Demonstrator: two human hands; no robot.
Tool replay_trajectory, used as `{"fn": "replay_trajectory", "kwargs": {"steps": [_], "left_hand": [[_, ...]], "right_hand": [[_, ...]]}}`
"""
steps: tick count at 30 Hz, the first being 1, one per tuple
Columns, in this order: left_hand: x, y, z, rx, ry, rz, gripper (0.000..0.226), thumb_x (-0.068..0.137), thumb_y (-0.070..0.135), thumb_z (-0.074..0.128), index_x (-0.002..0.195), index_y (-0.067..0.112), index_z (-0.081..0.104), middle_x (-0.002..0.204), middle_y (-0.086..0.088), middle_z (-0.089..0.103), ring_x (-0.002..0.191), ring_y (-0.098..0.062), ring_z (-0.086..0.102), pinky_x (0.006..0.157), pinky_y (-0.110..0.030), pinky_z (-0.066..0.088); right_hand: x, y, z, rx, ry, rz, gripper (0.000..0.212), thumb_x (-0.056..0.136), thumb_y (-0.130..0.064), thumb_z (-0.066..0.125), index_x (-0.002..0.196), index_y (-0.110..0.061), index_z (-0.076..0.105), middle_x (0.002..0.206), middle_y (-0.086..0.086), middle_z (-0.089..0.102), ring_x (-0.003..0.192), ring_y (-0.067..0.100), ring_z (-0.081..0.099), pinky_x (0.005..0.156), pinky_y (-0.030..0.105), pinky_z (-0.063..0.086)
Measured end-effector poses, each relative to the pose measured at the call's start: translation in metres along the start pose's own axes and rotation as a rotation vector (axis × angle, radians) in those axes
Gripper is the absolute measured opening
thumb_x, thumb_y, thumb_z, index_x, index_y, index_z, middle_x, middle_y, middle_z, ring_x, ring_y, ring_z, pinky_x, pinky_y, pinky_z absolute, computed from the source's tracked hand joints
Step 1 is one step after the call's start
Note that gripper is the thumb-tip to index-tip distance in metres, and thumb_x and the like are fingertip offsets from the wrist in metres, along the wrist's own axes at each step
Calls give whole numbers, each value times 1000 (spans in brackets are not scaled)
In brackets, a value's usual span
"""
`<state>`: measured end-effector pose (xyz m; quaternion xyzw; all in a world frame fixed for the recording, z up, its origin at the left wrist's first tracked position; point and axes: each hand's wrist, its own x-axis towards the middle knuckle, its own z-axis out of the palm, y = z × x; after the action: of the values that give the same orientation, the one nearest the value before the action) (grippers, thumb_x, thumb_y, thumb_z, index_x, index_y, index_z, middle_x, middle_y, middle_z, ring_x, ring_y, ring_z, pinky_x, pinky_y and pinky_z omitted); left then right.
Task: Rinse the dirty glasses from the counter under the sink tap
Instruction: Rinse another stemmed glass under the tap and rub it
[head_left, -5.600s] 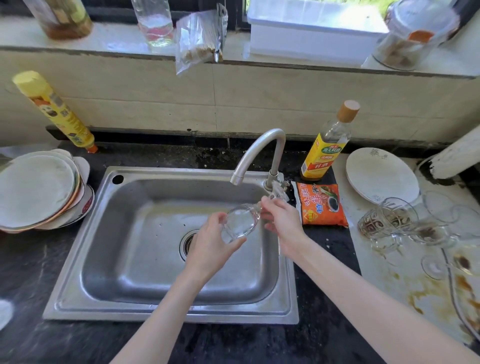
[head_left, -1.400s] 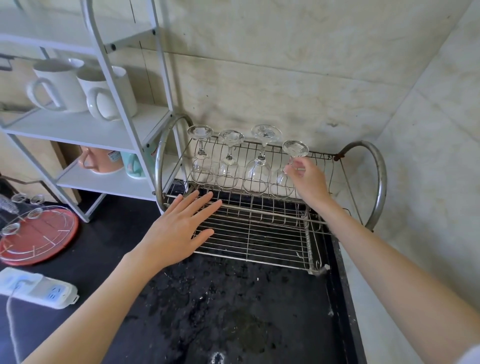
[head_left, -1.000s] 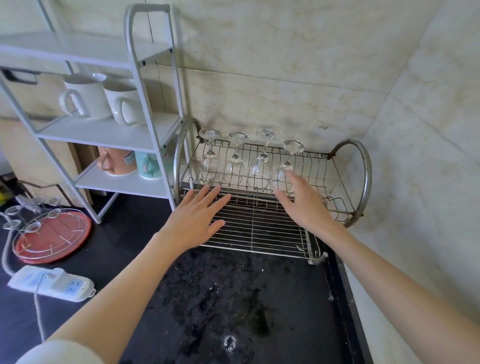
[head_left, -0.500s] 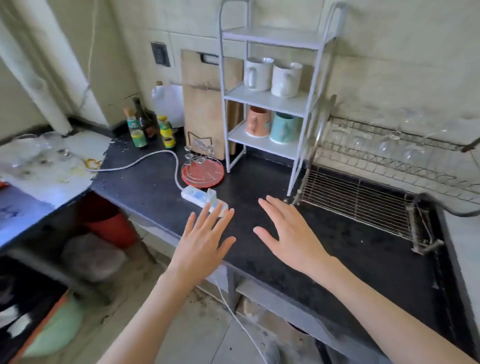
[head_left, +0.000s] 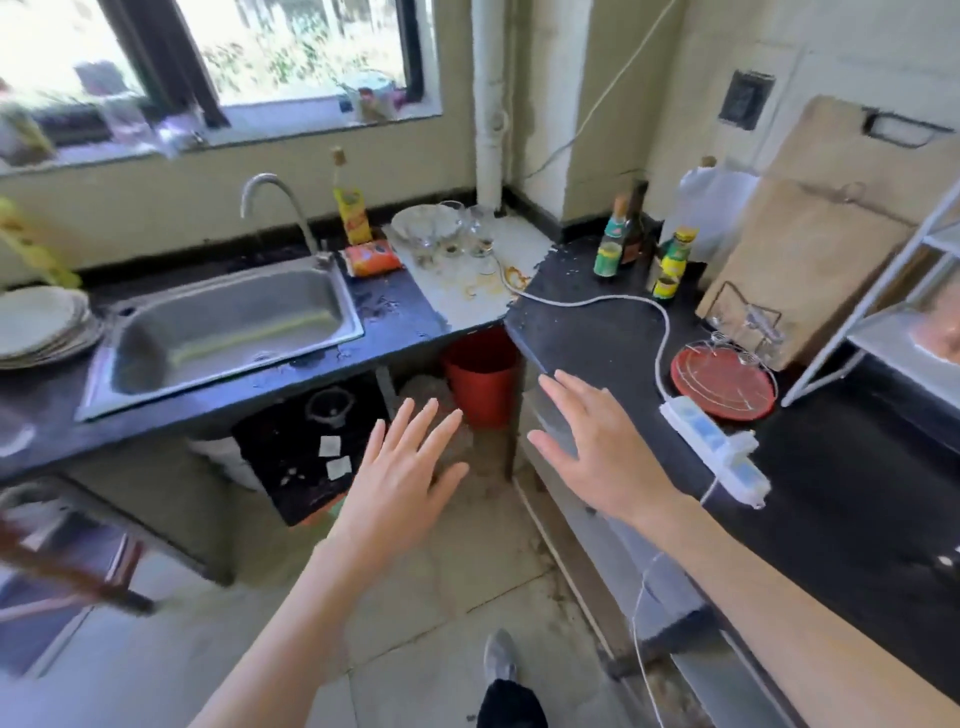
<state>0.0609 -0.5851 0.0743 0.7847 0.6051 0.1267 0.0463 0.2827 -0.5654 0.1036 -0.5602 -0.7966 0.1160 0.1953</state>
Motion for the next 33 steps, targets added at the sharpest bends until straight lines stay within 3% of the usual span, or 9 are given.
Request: {"fn": "replay_trajectory", "kwargs": {"steps": [4,11,16,23,26,28,33], "left_hand": [[50,-45,-9,23,63,-78,68,87,57,17,144,24,32,151,-3,30,143,-26,17,113,-42,11],[135,-102,-8,4,94,-218,65,89,54,21,141,20,38,147,-5,39,140,-27,25,111,-45,22],[186,-138,7,-30,57,-282,76,81,62,6,146,27,24,154,-1,23,145,-21,9,115,-38,6],[273,-194,34,-100,-31,-309,82,76,65,1,147,29,18,156,1,14,145,-20,2,115,-36,4],[321,-225,43,-119,-62,-290,71,87,65,16,148,28,17,156,0,13,145,-21,1,116,-38,7],[355,-245,45,-108,-97,-272,60,96,52,29,148,28,14,157,1,10,145,-20,-1,116,-38,7],[429,-283,48,-117,-137,-206,64,94,59,23,148,28,13,157,1,10,145,-19,-1,117,-37,6]], "right_hand": [[85,1,10,-24,-18,-95,59,96,-43,44,147,-19,27,154,2,26,143,16,20,118,36,9],[214,14,28,-28,-63,-176,59,96,-44,43,147,-19,27,153,2,28,142,16,21,117,34,10],[285,30,47,-22,-105,-165,60,95,-44,43,147,-20,26,153,1,28,142,16,21,118,37,15],[385,61,82,-69,-180,-87,58,96,-41,42,148,-22,22,154,0,24,143,15,18,118,32,12],[431,76,100,-84,-184,-42,59,97,-41,40,148,-20,21,155,1,23,143,16,18,117,31,12],[461,86,108,-87,-193,18,60,97,-42,40,148,-18,21,155,2,22,143,16,18,118,34,14],[528,113,116,-100,-215,158,58,97,-37,43,148,-16,23,153,5,26,141,19,24,115,32,20]]}}
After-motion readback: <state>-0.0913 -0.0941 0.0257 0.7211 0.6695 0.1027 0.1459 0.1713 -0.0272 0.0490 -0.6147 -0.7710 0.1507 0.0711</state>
